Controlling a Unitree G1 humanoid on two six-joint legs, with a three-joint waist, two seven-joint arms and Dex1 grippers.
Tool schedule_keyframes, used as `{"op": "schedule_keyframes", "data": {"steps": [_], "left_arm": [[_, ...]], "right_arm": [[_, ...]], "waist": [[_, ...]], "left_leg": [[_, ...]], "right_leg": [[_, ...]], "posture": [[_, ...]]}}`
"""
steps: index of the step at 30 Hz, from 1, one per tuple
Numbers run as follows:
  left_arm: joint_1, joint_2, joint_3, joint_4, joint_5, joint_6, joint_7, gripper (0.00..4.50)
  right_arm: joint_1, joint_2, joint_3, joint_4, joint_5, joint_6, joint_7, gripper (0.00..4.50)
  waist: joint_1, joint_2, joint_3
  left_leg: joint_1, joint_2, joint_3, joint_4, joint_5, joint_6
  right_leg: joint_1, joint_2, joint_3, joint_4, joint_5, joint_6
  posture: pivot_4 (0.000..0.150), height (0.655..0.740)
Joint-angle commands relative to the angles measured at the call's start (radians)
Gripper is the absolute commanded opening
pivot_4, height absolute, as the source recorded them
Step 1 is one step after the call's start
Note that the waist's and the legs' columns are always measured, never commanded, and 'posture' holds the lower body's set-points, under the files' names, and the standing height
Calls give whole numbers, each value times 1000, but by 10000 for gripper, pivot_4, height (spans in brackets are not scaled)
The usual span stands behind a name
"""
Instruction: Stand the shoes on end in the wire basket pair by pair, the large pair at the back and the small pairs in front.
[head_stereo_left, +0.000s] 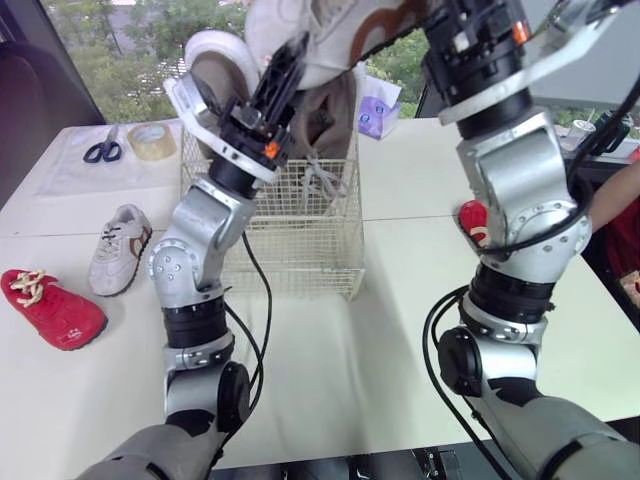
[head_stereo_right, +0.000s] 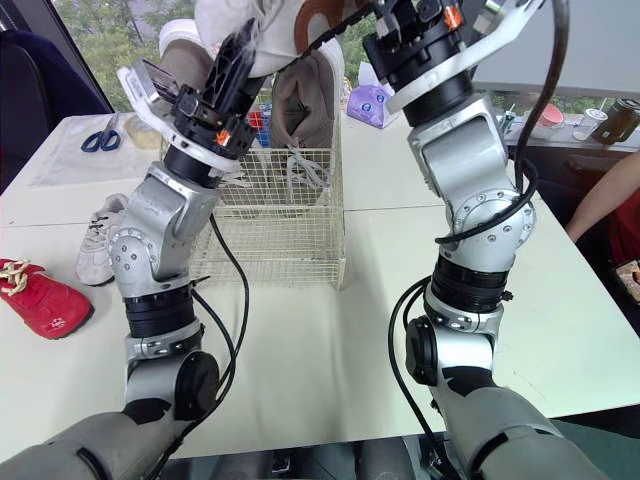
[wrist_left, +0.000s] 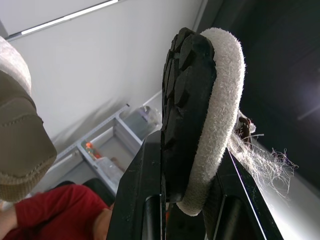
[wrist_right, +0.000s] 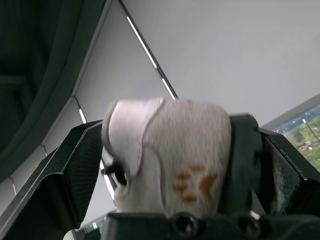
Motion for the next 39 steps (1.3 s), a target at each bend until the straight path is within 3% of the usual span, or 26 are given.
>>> {"op": "schedule_keyframes", "data": {"steps": [1, 2, 5, 9, 11, 17, 20, 23, 26, 30, 32, 39], "left_arm": [[-1, 15, -8, -36, -4, -13, -11, 3184], [-1, 17, -8, -35, -4, -15, -11, 3184], [-1, 28, -13, -35, 6, -16, -18, 3184], [12, 56, -31, -57, 47, -9, -49, 3184], [22, 77, -40, -69, 85, -9, -51, 13869], [103, 185, -40, -182, 59, 34, -36, 44202], [153, 275, -40, -247, 94, 54, -19, 44719], [195, 427, -84, -299, 260, 96, -66, 44719], [259, 587, -71, -347, 349, 124, -140, 44719], [392, 705, 46, -428, 172, 158, -173, 44719], [486, 763, 81, -486, 168, 175, -185, 44719], [757, 866, 209, -597, 165, 161, -194, 44719]], "right_arm": [[-33, 2, -12, -31, 37, -22, -5, 44415], [-33, 2, -11, -31, 39, -23, -7, 44415], [-26, 5, -3, -41, 41, -23, -5, 35963], [-22, 7, 1, -47, 41, -23, -13, 18753], [-24, 5, 0, -48, 44, -23, -17, 13390], [-38, -12, -9, -46, 52, -21, -19, 13361], [-51, -19, -17, -33, 70, -22, -9, 13361], [-70, -45, -27, -4, 68, -19, 22, 13361], [-104, -210, -28, 91, -18, 23, 212, 13361], [-144, -445, 109, 237, -278, -4, 607, 13361], [-170, -493, 192, 309, -405, -60, 773, 13361], [-239, -468, 350, 545, -678, -236, 1145, 13361]], "waist": [[0, 0, 0], [0, 0, 0], [0, 0, 0], [-1, 0, 0], [-2, 0, 0], [-8, 1, 0], [-16, 1, 0], [-21, 1, 1], [-20, 2, 1], [-21, 2, 1], [-29, 2, 1], [-33, 4, 2]], "left_leg": [[0, 0, 0, 0, 0, 0], [0, 0, 0, 0, 0, 0], [0, 0, 0, 0, 0, 0], [-1, 0, 0, 0, 0, 0], [-1, 0, 0, -1, 0, 0], [-1, 1, 0, -1, 0, 0], [-2, 1, -2, -2, 0, 0], [-2, 1, -2, -2, 0, 0], [-2, 1, 0, -2, 0, 0], [-4, 2, 0, -3, -1, 1], [-4, 2, 0, -3, -2, 2], [-3, 3, 1, -7, 1, -3]], "right_leg": [[0, 0, 0, 0, 0, 0], [0, 0, 0, 0, 0, 0], [-1, 0, 0, 0, 0, 0], [-1, 0, 0, 0, 0, 0], [-1, 0, 0, 0, 0, 0], [-3, 0, 0, 0, 0, 0], [-3, 0, 0, 0, 0, 0], [-4, 0, 0, 0, 0, 0], [-5, 0, 0, 0, 0, 0], [-7, -2, 1, -2, -2, -4], [-8, -3, 1, -2, -2, -3], [-10, -2, 2, -1, -2, -3]], "posture": [[1500, 7400], [1500, 7400], [1500, 7400], [1500, 7400], [1500, 7400], [1500, 7400], [1500, 7400], [1500, 7400], [1500, 7400], [1500, 7400], [1500, 7400], [1500, 7400]]}}
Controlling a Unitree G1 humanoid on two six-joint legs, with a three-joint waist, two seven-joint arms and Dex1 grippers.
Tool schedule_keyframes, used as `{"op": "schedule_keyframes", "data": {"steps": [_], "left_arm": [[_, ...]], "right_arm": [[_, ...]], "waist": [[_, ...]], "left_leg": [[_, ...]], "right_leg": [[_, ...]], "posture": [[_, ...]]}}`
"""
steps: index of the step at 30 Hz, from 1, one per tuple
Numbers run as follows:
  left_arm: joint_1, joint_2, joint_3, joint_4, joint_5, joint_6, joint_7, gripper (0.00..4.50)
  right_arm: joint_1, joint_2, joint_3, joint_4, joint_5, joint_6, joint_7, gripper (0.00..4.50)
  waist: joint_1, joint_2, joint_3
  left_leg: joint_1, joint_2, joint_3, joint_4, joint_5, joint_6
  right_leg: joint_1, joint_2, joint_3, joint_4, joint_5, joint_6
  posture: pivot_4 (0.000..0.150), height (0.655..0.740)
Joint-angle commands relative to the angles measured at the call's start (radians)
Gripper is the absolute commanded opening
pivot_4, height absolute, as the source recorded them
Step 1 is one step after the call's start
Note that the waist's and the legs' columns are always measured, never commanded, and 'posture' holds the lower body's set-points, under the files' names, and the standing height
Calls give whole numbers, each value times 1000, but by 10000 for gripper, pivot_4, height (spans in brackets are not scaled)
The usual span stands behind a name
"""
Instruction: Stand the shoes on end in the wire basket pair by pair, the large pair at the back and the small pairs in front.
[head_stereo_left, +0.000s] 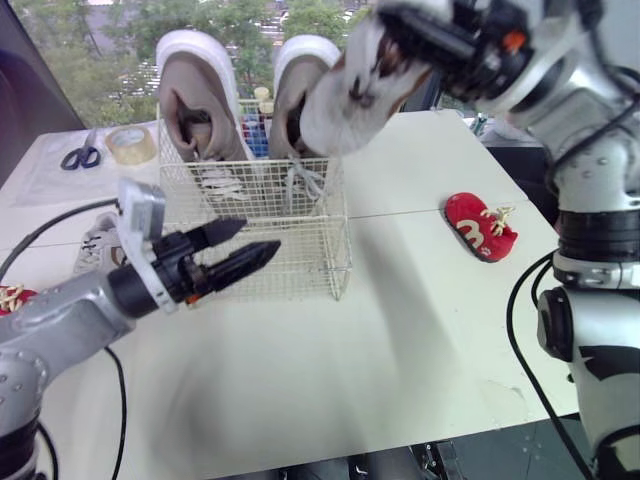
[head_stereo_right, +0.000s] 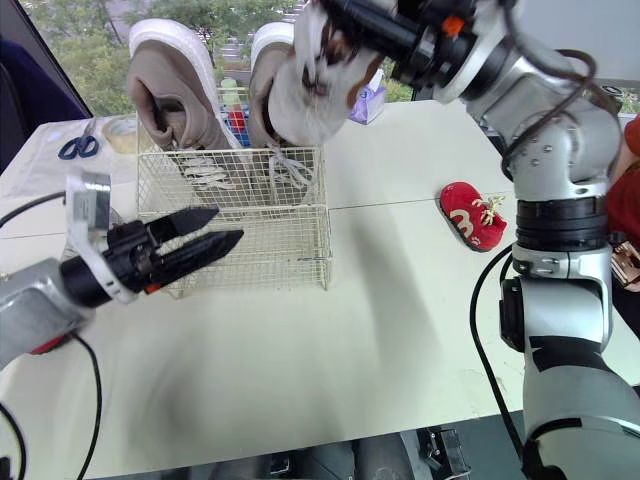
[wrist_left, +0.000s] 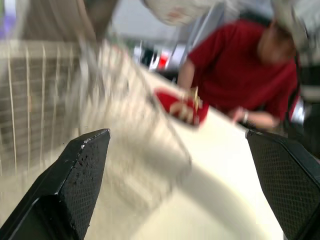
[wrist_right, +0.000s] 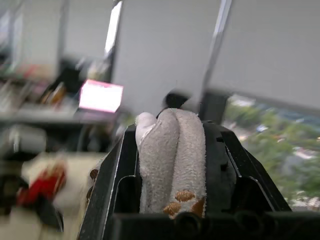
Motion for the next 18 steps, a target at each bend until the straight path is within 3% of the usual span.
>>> {"op": "schedule_keyframes", "data": {"steps": [1, 13, 18], "left_arm": [[70, 14, 66, -40, 11, -28, -17, 44719], [175, 53, 109, -59, 60, -63, -63, 44719], [186, 76, 150, -35, 69, -60, -39, 45000]], "right_arm": [[-37, 36, 35, 66, -109, -104, 125, 13361], [-62, 219, 117, 369, -378, -411, 323, 13361], [-83, 220, 103, 444, -423, -459, 363, 35695]], "waist": [[9, 0, 0], [14, 0, 0], [14, 0, 0]], "left_leg": [[0, 0, 0, 0, 0, 0], [-5, -1, 1, -2, 4, -8], [-4, -1, 1, -5, 6, -11]], "right_leg": [[0, 0, 0, 0, 0, 0], [-5, -1, 0, -1, 1, -2], [-6, -1, 0, -1, 1, -2]], "posture": [[1500, 7400], [1500, 7400], [1500, 7400]]}}
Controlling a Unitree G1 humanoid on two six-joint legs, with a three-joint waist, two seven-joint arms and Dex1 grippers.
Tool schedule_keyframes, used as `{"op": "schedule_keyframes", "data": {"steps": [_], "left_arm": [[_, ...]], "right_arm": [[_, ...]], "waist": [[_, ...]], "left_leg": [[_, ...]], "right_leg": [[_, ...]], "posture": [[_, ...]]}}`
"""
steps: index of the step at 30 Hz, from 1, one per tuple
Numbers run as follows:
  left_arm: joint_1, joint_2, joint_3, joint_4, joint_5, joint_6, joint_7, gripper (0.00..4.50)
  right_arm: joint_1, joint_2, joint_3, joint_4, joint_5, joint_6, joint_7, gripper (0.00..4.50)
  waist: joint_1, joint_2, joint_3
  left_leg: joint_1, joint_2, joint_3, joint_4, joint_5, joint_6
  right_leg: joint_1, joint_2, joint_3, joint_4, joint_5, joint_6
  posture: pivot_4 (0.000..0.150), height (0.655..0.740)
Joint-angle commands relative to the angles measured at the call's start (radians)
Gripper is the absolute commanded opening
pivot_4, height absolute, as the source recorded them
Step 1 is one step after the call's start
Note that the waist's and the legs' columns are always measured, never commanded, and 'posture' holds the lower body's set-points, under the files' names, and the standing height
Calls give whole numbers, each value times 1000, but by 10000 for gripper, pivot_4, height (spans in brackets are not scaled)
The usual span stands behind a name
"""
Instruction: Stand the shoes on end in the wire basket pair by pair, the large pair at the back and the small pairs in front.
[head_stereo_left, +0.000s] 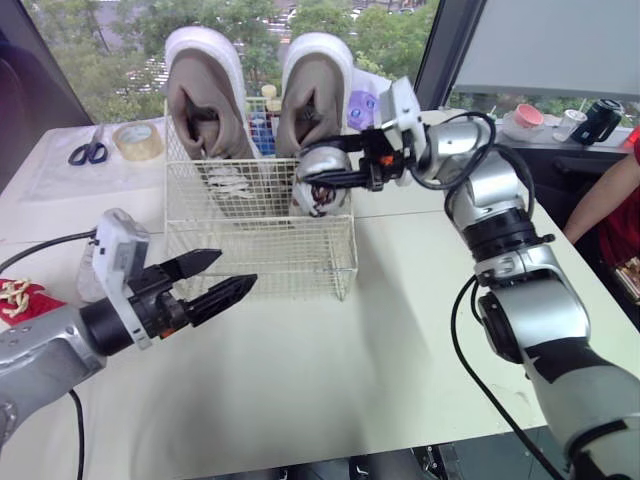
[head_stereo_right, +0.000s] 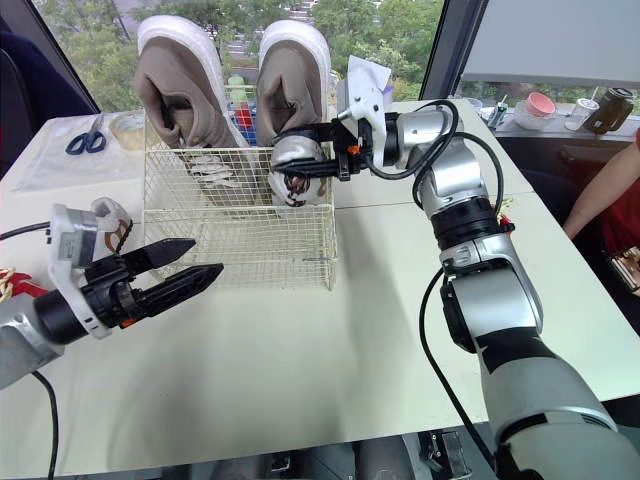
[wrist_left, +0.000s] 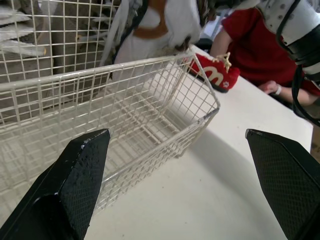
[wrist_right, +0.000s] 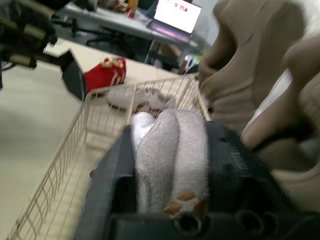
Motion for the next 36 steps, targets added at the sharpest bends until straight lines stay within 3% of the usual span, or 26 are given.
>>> {"op": "schedule_keyframes", "data": {"steps": [1, 2, 6, 9, 14, 20, 23, 27, 30, 36], "left_arm": [[3, 37, 62, 10, 26, -7, 37, 45000], [4, 53, 64, 19, 50, 4, 59, 45000], [12, 83, 77, 67, 85, 26, 88, 45000], [31, 90, 93, 84, 132, 27, 53, 45000], [22, 89, 176, 232, 17, 60, -60, 45000], [-7, 265, 133, 490, 325, 80, -127, 45000], [-178, 356, 11, 710, 440, 75, -149, 45000], [-528, 403, -332, 1003, 728, 37, -235, 45000], [-800, 343, -554, 1212, 937, 16, -351, 45000], [-1194, 164, -803, 1671, 1265, -100, -548, 45000]], "right_arm": [[-48, -8, -41, -1, -14, -31, 18, 41254], [-48, -11, -48, -11, -14, -23, 17, 44499], [-23, -37, -84, -135, 24, 83, 7, 44499], [37, -72, -125, -340, 98, 241, -29, 44499], [110, -156, -212, -635, 227, 494, -134, 44499], [164, -366, -201, -778, 282, 711, -86, 44499], [214, -457, -205, -862, 365, 820, -22, 44499], [300, -515, -182, -983, 378, 850, -20, 44499], [337, -518, -177, -1017, 372, 846, -45, 44499], [382, -494, -206, -1052, 401, 863, -135, 44499]], "waist": [[-1, 0, 0], [-1, 0, 0], [-1, 0, 0], [0, 0, 0], [4, 0, 0], [5, 0, 0], [8, -1, -1], [8, -1, -2], [6, -2, -2], [11, -8, -4]], "left_leg": [[0, 0, 0, -1, 0, -1], [1, 0, 0, -2, 1, -2], [2, 0, 0, -5, 2, -4], [2, 1, 0, -5, 2, -4], [2, 1, 0, -6, 2, -4], [2, 0, 1, -6, -1, 1], [2, 0, 1, -6, -1, 1], [2, 0, 2, -6, -1, 1], [2, -1, 5, -5, 0, 1], [-1, -1, 6, -3, 2, -3]], "right_leg": [[0, 0, 0, 0, 0, 0], [0, 0, 0, 0, 0, 0], [-1, 2, 0, 1, 0, 0], [-2, 2, 0, 1, 0, 0], [-2, 1, 0, 1, 0, 0], [-3, 1, -1, 1, -1, -3], [-3, 2, -1, 1, -1, -4], [-3, 2, -1, 1, -1, -4], [-2, 2, -1, 2, 1, -1], [-3, 4, -2, 2, 1, 0]], "posture": [[1500, 7400], [1500, 7400], [1500, 7400], [1500, 7400], [1500, 7400], [1500, 7400], [1500, 7400], [1500, 7400], [1500, 7400], [1500, 7400]]}}
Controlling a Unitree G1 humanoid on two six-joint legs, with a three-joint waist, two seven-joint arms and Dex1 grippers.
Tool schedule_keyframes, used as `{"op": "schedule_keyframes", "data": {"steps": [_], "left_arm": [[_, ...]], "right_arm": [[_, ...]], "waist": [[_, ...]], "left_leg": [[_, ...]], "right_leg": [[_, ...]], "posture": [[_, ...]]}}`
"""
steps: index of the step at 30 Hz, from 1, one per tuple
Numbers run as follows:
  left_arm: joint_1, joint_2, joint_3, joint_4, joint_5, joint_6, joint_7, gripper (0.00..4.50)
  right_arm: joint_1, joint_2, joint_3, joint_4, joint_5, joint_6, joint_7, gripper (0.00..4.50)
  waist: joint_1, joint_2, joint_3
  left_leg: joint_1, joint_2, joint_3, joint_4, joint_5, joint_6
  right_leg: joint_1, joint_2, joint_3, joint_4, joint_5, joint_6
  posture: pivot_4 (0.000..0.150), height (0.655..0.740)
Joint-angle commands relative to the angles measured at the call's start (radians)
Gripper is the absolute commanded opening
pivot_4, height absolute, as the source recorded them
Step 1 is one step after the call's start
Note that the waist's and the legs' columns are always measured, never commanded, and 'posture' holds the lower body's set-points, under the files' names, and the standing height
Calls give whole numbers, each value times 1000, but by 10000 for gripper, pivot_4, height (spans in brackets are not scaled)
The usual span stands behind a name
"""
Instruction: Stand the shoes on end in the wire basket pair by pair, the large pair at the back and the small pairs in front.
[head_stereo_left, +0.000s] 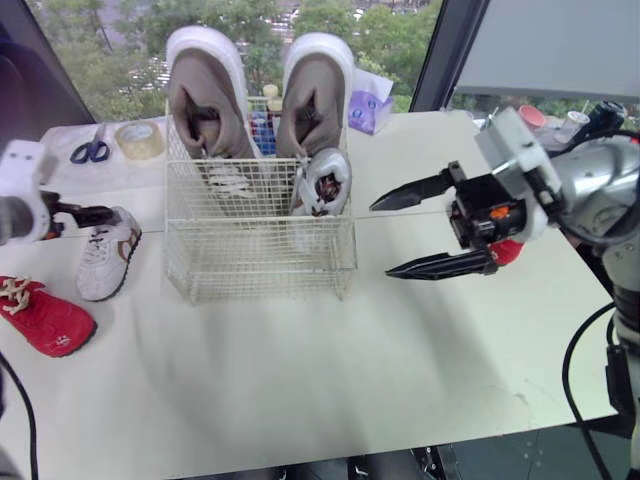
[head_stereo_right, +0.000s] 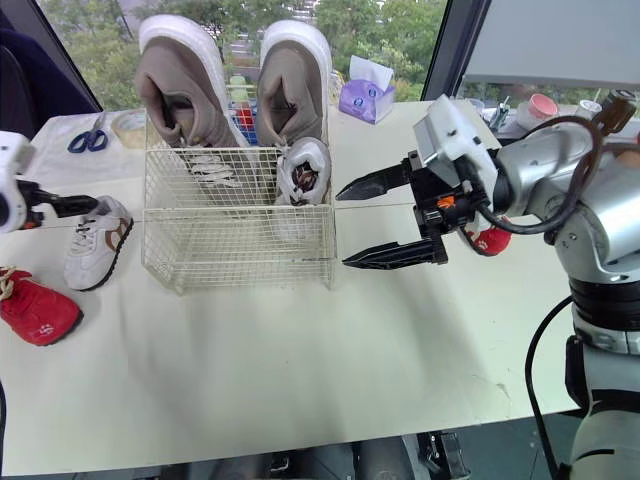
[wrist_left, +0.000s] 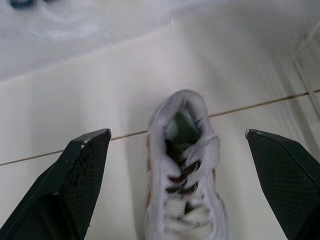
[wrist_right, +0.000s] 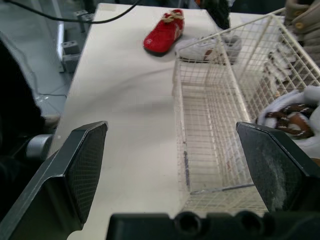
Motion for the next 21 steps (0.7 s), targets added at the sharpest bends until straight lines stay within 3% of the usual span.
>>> {"op": "schedule_keyframes", "data": {"steps": [1, 7, 11, 14, 21], "left_arm": [[-142, -44, -82, 205, 180, -83, -101, 45000], [-253, -163, -144, 461, 356, -122, -186, 45000], [-175, -206, -148, 545, 444, -147, -154, 45000], [-155, -218, -136, 557, 480, -179, -146, 35887], [-184, -230, -87, 560, 523, -177, -154, 4781]], "right_arm": [[17, 9, -60, -48, 39, 12, -58, 44499], [63, 31, -88, -90, 75, 29, -146, 44499], [74, 57, -105, -101, 94, 29, -213, 44499], [88, 69, -121, -120, 109, 37, -255, 45000], [110, 74, -136, -137, 137, 40, -307, 45000]], "waist": [[-2, -1, 0], [-6, -3, -1], [-9, -2, -1], [-14, -1, -2], [-12, -1, -2]], "left_leg": [[-1, 0, 0, 0, 0, 0], [-3, 0, 0, 0, -1, 3], [-2, 0, 0, 1, -1, 3], [3, 0, 1, 0, -4, 7], [9, 1, 1, 0, -6, 11]], "right_leg": [[0, 0, 0, 0, 0, 0], [-1, -1, 0, 0, 0, 1], [-1, -2, 0, 0, 0, 1], [1, -3, 1, 1, 0, 1], [4, -5, 2, 3, 0, 1]], "posture": [[1500, 7400], [1500, 7400], [1500, 7400], [1500, 7400], [1500, 7400]]}}
